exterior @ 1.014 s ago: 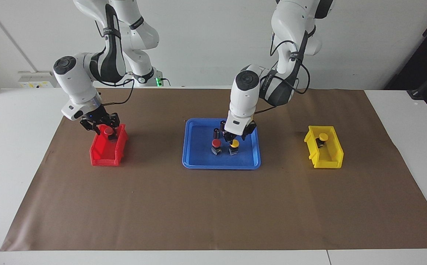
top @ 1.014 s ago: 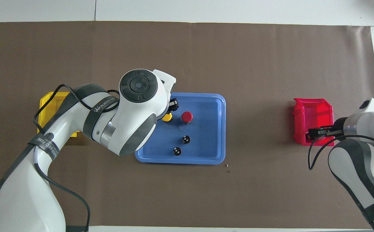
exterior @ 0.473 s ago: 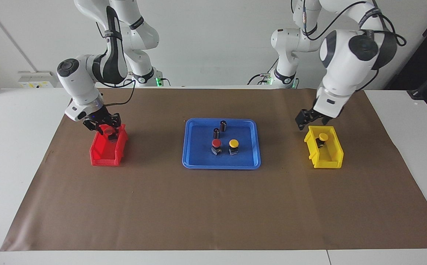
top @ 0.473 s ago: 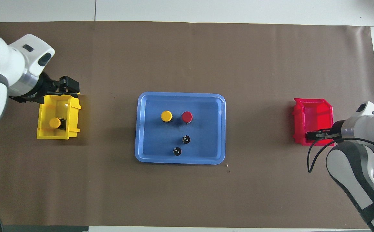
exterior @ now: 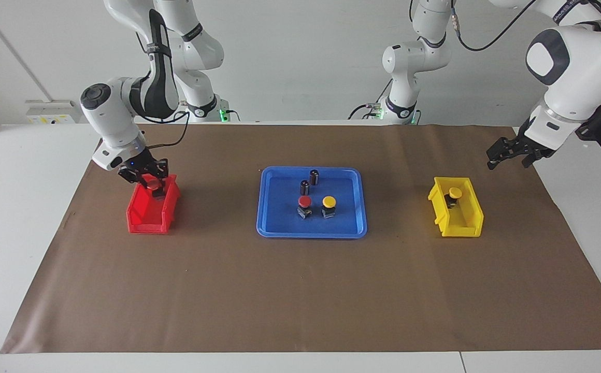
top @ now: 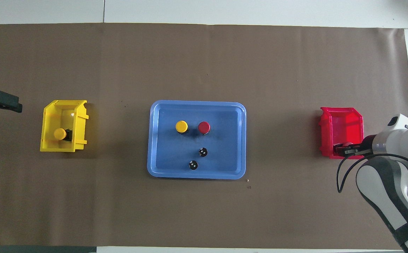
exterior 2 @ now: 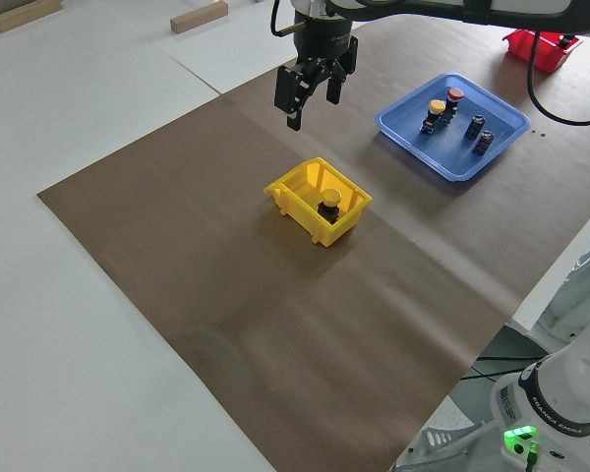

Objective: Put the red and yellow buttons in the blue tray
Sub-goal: 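Grasp the second red button while the left gripper reaches the yellow holder, then release the red button in the tray while the left gripper grasps the yellow button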

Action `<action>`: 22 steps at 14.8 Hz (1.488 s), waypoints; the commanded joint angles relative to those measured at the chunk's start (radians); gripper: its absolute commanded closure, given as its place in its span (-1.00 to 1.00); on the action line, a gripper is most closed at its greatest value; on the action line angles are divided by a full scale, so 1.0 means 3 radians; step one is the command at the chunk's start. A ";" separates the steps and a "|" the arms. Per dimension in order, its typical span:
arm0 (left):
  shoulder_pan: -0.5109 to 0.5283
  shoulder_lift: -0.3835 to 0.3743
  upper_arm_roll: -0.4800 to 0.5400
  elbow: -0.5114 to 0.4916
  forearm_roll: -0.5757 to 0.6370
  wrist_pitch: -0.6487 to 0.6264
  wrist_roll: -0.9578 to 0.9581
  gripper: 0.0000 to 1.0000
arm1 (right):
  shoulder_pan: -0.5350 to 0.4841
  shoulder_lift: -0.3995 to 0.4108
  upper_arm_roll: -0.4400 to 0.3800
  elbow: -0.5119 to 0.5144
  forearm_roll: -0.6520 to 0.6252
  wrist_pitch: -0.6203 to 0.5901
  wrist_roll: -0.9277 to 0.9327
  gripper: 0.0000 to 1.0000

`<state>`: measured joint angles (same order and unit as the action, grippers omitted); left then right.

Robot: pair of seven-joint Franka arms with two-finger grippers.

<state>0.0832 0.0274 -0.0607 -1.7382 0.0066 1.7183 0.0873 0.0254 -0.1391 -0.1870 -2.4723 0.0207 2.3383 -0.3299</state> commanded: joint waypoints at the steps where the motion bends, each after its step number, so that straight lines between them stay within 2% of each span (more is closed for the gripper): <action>1: -0.0032 -0.0091 -0.0028 -0.0448 -0.0058 0.0427 0.0011 -1.00 | -0.0095 -0.0094 0.0051 -0.0007 0.0023 -0.0072 -0.0107 0.47; 3: -0.0027 -0.0076 -0.0023 -0.0750 -0.0063 0.0826 0.0016 -0.93 | -0.0064 0.0023 0.0051 0.0430 0.0023 -0.0556 -0.0102 0.48; 6: 0.0019 -0.0081 -0.0023 -0.1067 -0.0063 0.1144 0.0006 -0.58 | 0.0170 0.0319 0.0087 0.1457 0.0023 -0.1451 0.0091 0.47; 8: 0.0014 -0.0076 -0.0028 -0.1185 -0.0063 0.1257 -0.0020 -0.43 | 0.0506 0.0544 0.0092 0.1970 0.0053 -0.1734 0.0718 0.47; 9: -0.0006 -0.0066 -0.0028 -0.1201 -0.0063 0.1267 -0.0091 -0.36 | 0.0746 0.0616 0.0092 0.2088 0.0069 -0.1700 0.1091 0.47; 11: -0.0037 -0.0066 -0.0028 -0.1277 -0.0063 0.1313 -0.0209 -0.34 | 0.1192 0.0719 0.0097 0.2115 0.0211 -0.1349 0.1903 0.47; 14: -0.0083 -0.0096 -0.0028 -0.1461 -0.0063 0.1456 -0.0230 -0.29 | 0.1755 0.1091 0.0097 0.2197 0.0314 -0.0811 0.2790 0.47; 17: -0.0078 -0.0101 -0.0033 -0.1543 -0.0063 0.1467 -0.0306 -0.29 | 0.1960 0.1271 0.0097 0.2146 0.0314 -0.0621 0.2940 0.47; 22: -0.0078 -0.0117 -0.0028 -0.1661 -0.0063 0.1533 -0.0296 -0.29 | 0.2068 0.1292 0.0097 0.1829 0.0314 -0.0248 0.2966 0.46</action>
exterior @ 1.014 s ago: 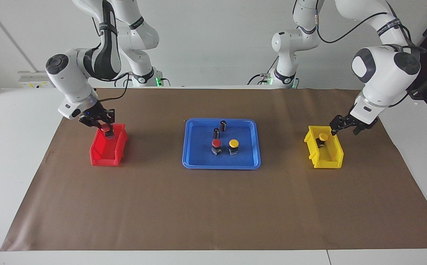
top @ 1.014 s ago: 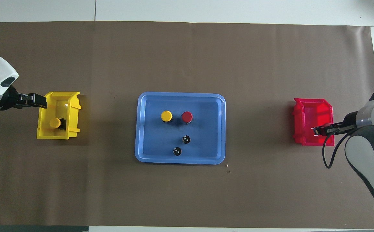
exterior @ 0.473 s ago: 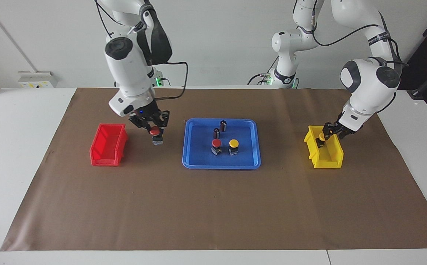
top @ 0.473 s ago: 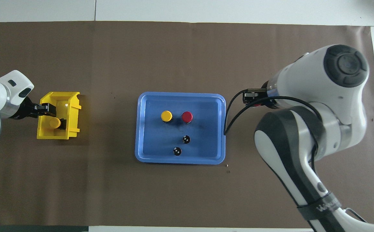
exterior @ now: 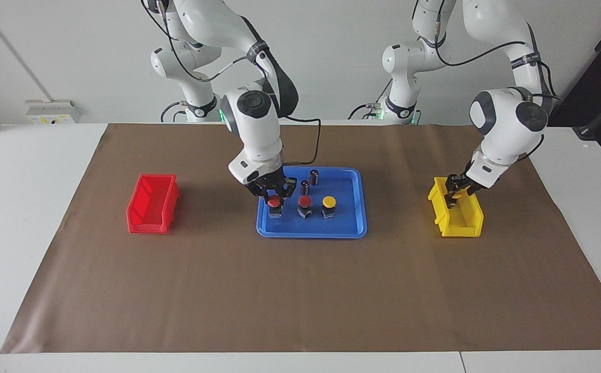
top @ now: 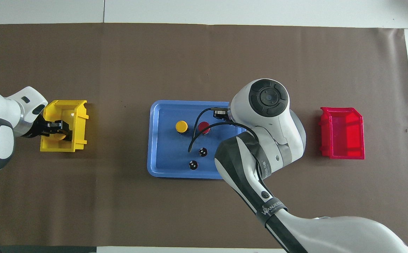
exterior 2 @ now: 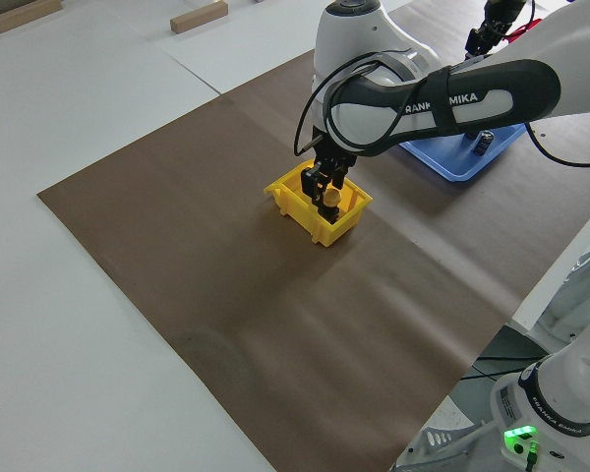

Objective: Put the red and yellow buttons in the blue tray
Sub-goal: 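Release the red button in the tray while the left gripper grasps the yellow button, then carry the second yellow button into the tray with the left gripper and release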

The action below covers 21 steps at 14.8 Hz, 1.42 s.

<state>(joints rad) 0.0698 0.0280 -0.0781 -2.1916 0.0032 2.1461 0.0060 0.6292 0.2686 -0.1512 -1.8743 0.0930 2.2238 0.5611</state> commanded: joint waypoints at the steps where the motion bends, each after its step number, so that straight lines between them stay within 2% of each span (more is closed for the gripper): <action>1: -0.0028 -0.0124 0.0030 -0.0160 -0.0052 0.0112 -0.0030 -0.29 | 0.0055 -0.0072 -0.0023 -0.0190 0.0074 0.0140 -0.0004 0.44; 2: -0.0033 -0.0139 0.0030 -0.0170 -0.0052 0.0107 -0.0050 -0.16 | 0.0055 -0.0077 -0.0023 -0.0215 0.0074 0.0155 -0.0009 0.43; 3: -0.0033 -0.0139 0.0030 -0.0175 -0.0052 0.0107 -0.0086 0.34 | 0.0061 -0.0082 -0.0018 -0.0261 0.0074 0.0185 -0.0009 0.41; 4: -0.0033 -0.0139 0.0025 -0.0175 -0.0052 0.0117 -0.0157 0.96 | 0.0056 -0.0097 -0.0018 -0.0307 0.0074 0.0196 -0.0024 0.40; 6: -0.0018 -0.0109 0.0030 -0.0094 -0.0052 0.0051 -0.0168 0.97 | 0.0050 -0.0098 -0.0018 -0.0323 0.0074 0.0196 -0.0045 0.37; 8: -0.0023 -0.0017 0.0035 0.0211 -0.0042 -0.0152 -0.0122 0.97 | 0.0055 -0.0082 -0.0023 -0.0333 0.0074 0.0267 -0.0045 0.29; 9: -0.0033 0.0079 0.0035 0.0502 0.0004 -0.0381 -0.0107 0.97 | 0.0050 -0.0082 -0.0018 -0.0359 0.0074 0.0303 -0.0045 -0.01; 10: -0.0033 0.0141 0.0030 0.0803 0.0091 -0.0647 -0.0041 0.97 | 0.0045 -0.0082 -0.0018 -0.0349 0.0074 0.0308 -0.0040 -0.57; 11: -0.0038 0.0218 0.0025 0.1075 0.0142 -0.0888 0.0015 0.97 | 0.0040 -0.0077 -0.0023 -0.0293 0.0074 0.0258 -0.0030 -1.00; 13: -0.0231 0.0229 0.0004 0.1312 0.0127 -0.1119 -0.0152 0.97 | -0.0006 -0.0097 -0.0053 -0.0084 0.0028 -0.0042 -0.0019 -1.00; 14: -0.0476 0.0229 0.0005 0.1292 0.0127 -0.1085 -0.0558 0.97 | -0.0087 -0.0103 -0.0084 0.0115 0.0007 -0.0277 -0.0024 -1.00; 17: -0.1140 0.0183 -0.0006 0.1042 0.0122 -0.0713 -0.1668 0.97 | -0.0623 -0.0286 -0.0094 0.0759 -0.0085 -0.1269 -0.0248 -1.00; 19: -0.1494 0.0239 -0.0001 0.0955 0.0122 -0.0477 -0.2185 0.97 | -0.0920 -0.0505 -0.0099 0.0889 -0.0085 -0.1704 -0.0606 -1.00; 21: -0.1664 0.0249 -0.0001 0.0848 0.0122 -0.0287 -0.2402 0.97 | -0.1186 -0.0721 -0.0099 0.0873 -0.0085 -0.1976 -0.0846 -1.00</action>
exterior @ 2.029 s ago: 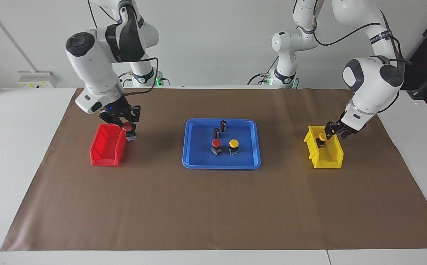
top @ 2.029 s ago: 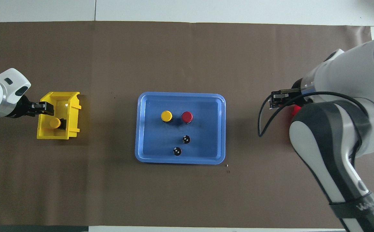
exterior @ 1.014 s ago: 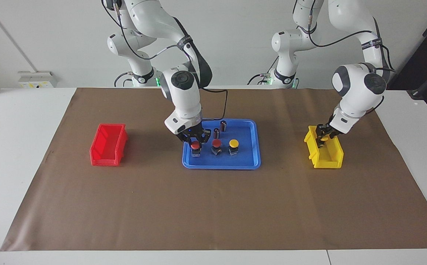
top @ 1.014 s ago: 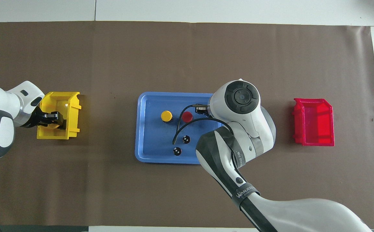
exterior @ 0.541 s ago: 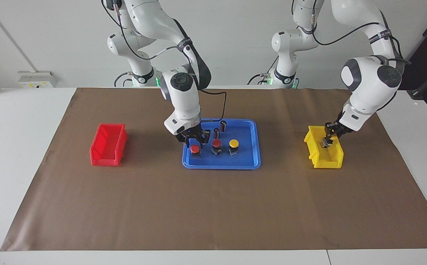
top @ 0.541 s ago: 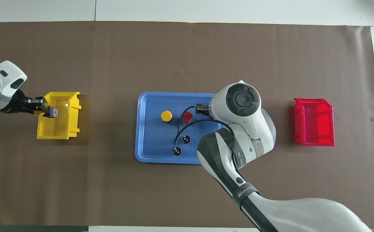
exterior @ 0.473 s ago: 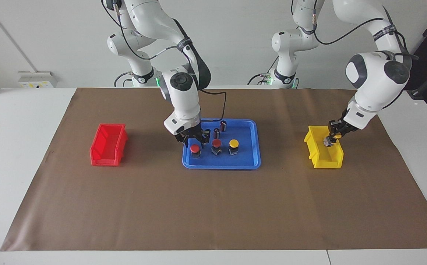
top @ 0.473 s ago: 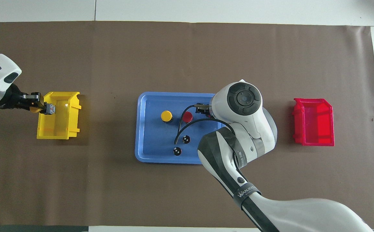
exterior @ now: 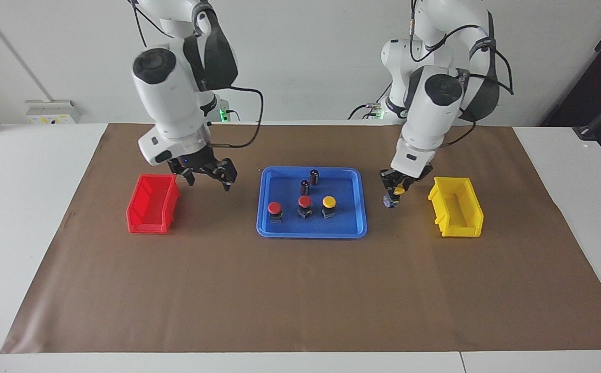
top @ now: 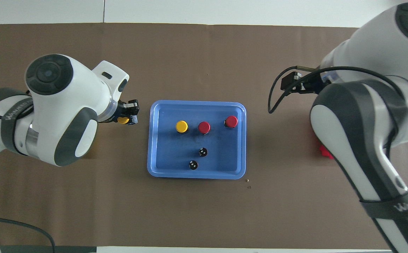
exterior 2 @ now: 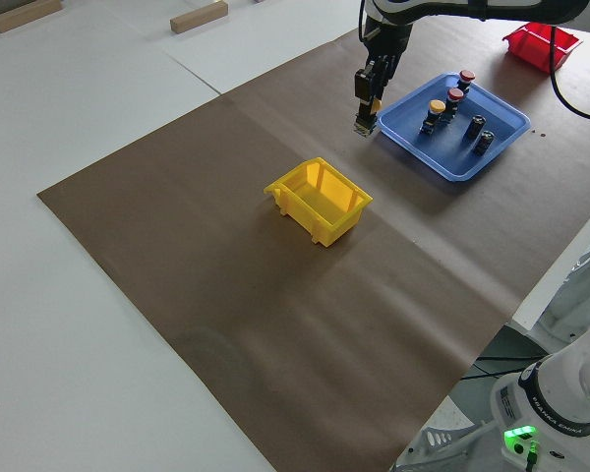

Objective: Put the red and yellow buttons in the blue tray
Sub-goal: 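Carry the second yellow button into the tray with the left gripper and release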

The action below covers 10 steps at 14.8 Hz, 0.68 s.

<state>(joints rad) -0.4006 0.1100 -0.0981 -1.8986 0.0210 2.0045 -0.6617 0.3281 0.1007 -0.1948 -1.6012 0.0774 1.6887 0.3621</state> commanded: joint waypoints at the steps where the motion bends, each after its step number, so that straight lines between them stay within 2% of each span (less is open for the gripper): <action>1: -0.0172 0.0032 0.0066 -0.0145 0.0063 0.0231 -0.0248 0.97 | -0.0285 -0.0222 0.0041 -0.0026 -0.0043 -0.0330 -0.0351 -1.00; 4: -0.0362 0.0211 0.0071 -0.0160 0.0063 0.0415 -0.0458 0.97 | -0.0704 -0.0427 0.0041 0.0009 -0.0119 -0.0673 -0.0832 -1.00; 8: -0.0342 0.0262 0.0076 -0.0339 0.0063 0.0707 -0.0458 0.97 | -0.1062 -0.0484 0.0046 -0.0026 -0.0232 -0.0756 -0.1345 -1.00; 9: -0.0342 0.0282 0.0076 -0.0339 0.0063 0.0722 -0.0458 0.91 | -0.1119 -0.0489 0.0066 -0.0057 -0.0232 -0.0746 -0.1385 -1.00; 10: -0.0332 0.0308 0.0076 -0.0334 0.0068 0.0723 -0.0458 0.67 | -0.1185 -0.0519 0.0072 -0.0103 -0.0227 -0.0731 -0.1416 -1.00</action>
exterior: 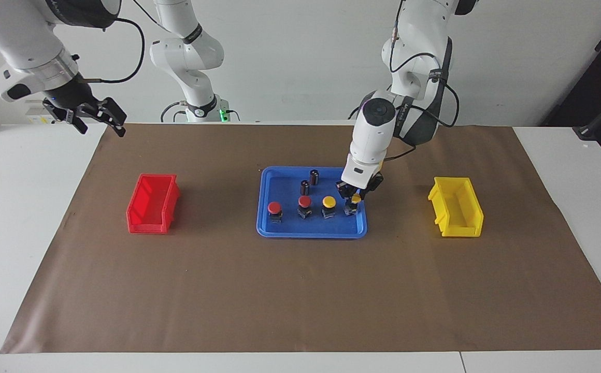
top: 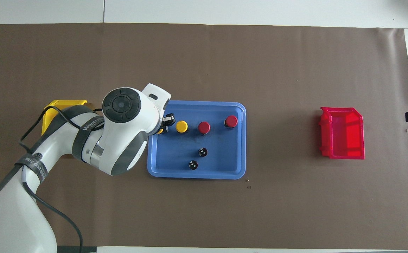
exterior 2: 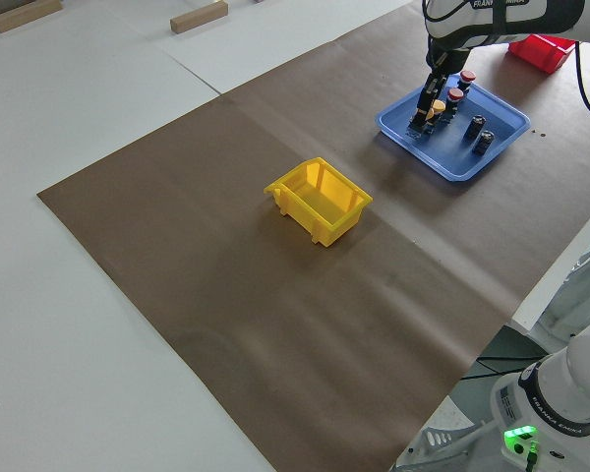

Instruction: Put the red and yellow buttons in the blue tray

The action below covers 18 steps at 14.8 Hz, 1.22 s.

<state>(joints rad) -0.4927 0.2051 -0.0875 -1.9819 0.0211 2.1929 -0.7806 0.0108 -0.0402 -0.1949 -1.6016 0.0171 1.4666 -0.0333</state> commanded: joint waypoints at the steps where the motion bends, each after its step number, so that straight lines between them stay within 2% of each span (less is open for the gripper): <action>1: -0.0014 -0.0004 0.0041 -0.0051 0.0068 0.0089 -0.0057 0.20 | -0.0163 -0.0065 0.0082 -0.0112 -0.0026 0.0005 -0.0119 -1.00; 2: -0.0019 -0.0004 0.0041 -0.0031 0.0083 0.0039 -0.0057 -0.48 | -0.0149 -0.0070 0.0087 -0.0112 -0.0026 0.0000 -0.0114 -1.00; 3: -0.0024 -0.0014 0.0041 0.0005 0.0098 -0.0053 -0.0057 -0.70 | -0.0138 -0.0070 0.0087 -0.0112 -0.0026 -0.0015 -0.0109 -1.00; 5: -0.0004 -0.0054 0.0051 0.0168 0.0108 -0.0379 0.0035 -0.99 | -0.0128 -0.0075 0.0118 -0.0117 -0.0026 -0.0031 -0.0099 -1.00; 7: 0.0036 -0.0156 0.0072 0.0291 0.0109 -0.0666 0.0279 -1.00 | -0.0143 -0.0081 0.0118 -0.0132 -0.0026 -0.0046 -0.0088 -1.00; 11: 0.0588 -0.0269 0.0072 0.0674 0.0098 -0.1372 0.1209 -1.00 | -0.0133 -0.0070 0.0123 -0.0102 -0.0057 -0.0021 -0.0124 -1.00; 16: 0.1355 -0.0448 0.0082 0.0849 0.0062 -0.1526 0.1987 -1.00 | 0.0082 -0.0035 0.0184 -0.0025 -0.0190 0.0020 -0.0262 -1.00; 18: 0.1509 -0.0591 0.0082 0.0864 0.0062 -0.1689 0.2111 -1.00 | 0.0082 -0.0035 0.0184 -0.0025 -0.0180 0.0030 -0.0242 -1.00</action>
<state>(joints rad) -0.0765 0.0802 -0.0524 -1.7260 0.0330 1.7480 -0.1779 0.0442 -0.0424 -0.1399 -1.6079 -0.0281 1.4652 -0.0864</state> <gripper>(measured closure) 0.000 0.000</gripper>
